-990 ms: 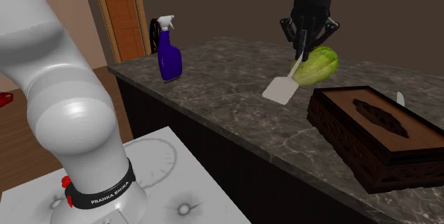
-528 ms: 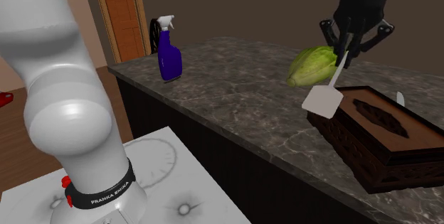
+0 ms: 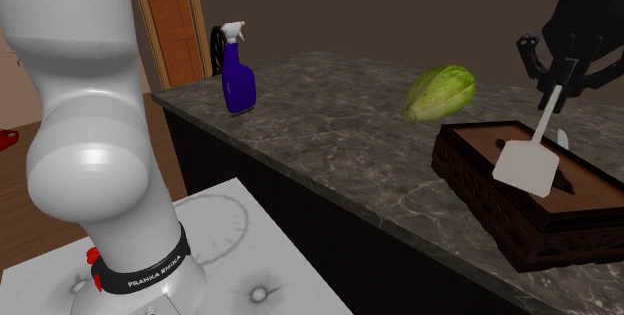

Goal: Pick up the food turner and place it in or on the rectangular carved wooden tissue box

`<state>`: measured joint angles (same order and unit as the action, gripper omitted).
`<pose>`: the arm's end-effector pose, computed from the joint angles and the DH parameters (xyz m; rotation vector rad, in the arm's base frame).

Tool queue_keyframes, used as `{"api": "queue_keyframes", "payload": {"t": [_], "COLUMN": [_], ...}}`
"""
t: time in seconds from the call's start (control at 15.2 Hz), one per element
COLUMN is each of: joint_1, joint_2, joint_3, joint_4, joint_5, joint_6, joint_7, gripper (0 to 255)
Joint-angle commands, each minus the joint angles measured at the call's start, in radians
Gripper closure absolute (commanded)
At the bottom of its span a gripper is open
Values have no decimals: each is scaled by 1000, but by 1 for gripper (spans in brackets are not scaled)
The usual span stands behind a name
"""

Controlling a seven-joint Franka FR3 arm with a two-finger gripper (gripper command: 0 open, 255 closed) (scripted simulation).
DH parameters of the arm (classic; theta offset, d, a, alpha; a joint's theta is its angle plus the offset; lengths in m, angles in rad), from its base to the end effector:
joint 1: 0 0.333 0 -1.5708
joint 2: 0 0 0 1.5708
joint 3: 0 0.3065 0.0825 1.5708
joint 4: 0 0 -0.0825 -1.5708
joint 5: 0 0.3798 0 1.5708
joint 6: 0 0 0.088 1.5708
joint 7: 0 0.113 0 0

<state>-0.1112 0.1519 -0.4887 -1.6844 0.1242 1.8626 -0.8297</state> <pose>0.5129 -0.3202 0.5029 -3.1163 -0.3175 -0.1031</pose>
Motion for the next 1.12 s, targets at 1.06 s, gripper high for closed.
{"api": "queue_keyframes", "payload": {"t": [1.06], "joint_1": [-4], "joint_2": [45], "joint_3": [6], "joint_4": [-143], "joint_5": [32], "joint_6": [182], "joint_7": [-31], "gripper": [255]}}
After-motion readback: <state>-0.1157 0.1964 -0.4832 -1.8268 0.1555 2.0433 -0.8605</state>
